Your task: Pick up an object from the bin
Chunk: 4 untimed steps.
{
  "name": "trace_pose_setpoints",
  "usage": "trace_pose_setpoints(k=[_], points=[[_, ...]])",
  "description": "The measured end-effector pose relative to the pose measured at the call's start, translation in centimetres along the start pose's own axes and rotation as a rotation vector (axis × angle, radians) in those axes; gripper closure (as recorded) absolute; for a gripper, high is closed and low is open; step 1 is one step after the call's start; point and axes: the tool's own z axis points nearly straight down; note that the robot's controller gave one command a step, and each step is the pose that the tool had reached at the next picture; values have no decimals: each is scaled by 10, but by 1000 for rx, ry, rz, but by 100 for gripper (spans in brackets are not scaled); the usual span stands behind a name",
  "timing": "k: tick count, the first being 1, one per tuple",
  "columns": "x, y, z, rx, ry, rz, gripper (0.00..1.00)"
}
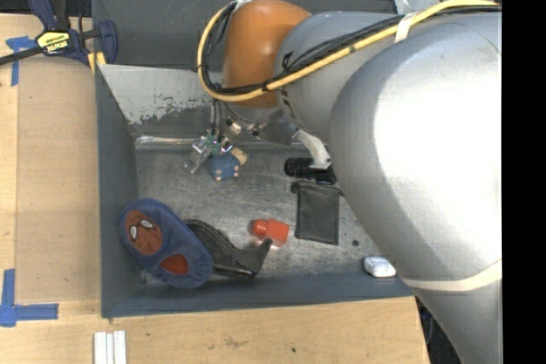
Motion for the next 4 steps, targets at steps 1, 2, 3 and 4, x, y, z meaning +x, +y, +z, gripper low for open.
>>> trace_pose_setpoints(k=[1, 2, 3, 4], points=[[-48, -66, 29, -3, 4, 34, 0], [-40, -38, -25, 2, 1, 147, 0], [-50, -48, -26, 5, 1, 164, 0], [-46, -113, -55, 6, 0, 246, 0]])
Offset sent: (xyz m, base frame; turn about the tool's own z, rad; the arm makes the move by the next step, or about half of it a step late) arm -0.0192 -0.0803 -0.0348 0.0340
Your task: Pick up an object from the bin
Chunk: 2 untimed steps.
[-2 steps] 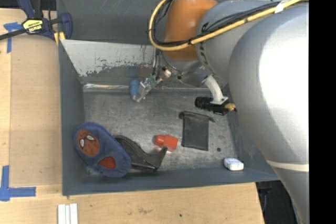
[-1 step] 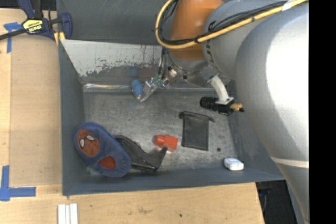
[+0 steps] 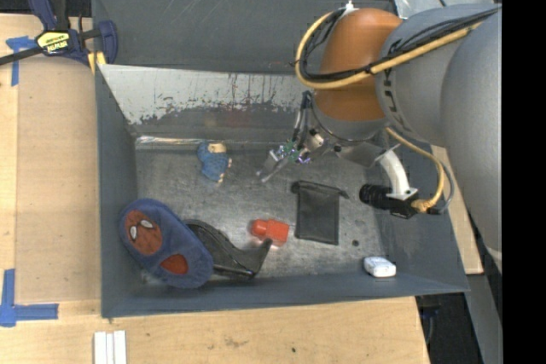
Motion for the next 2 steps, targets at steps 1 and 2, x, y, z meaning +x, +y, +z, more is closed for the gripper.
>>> trace_pose_setpoints(k=[1, 2], points=[[64, -71, 0, 5, 6, -69, 0], [10, -55, 84, -7, -1, -466, 0]])
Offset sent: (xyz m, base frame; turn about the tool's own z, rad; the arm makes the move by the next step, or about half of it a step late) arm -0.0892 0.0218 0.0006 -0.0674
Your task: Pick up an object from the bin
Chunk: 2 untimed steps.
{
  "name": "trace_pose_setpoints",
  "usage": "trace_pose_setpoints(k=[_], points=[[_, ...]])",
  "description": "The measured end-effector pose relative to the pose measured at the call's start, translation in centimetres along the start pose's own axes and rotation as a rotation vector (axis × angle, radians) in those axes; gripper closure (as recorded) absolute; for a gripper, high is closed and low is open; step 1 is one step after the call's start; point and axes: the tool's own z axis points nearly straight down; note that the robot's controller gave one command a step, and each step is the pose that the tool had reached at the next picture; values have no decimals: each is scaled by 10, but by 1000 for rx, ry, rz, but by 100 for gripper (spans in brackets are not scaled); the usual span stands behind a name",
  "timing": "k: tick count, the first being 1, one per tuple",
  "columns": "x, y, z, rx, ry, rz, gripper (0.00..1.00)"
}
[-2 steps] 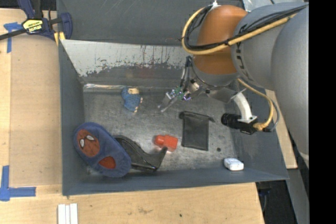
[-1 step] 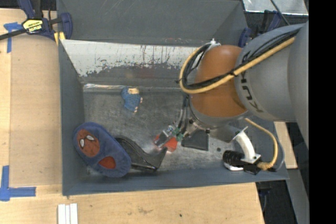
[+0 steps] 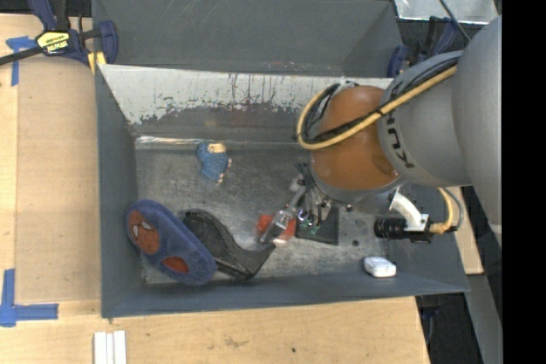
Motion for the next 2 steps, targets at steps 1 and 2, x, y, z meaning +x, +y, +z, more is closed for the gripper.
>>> trace_pose_setpoints(k=[1, 2], points=[[-5, 0, -3, -7, -17, 4, 100], [-26, -10, -142, -1, -5, 3, 100]])
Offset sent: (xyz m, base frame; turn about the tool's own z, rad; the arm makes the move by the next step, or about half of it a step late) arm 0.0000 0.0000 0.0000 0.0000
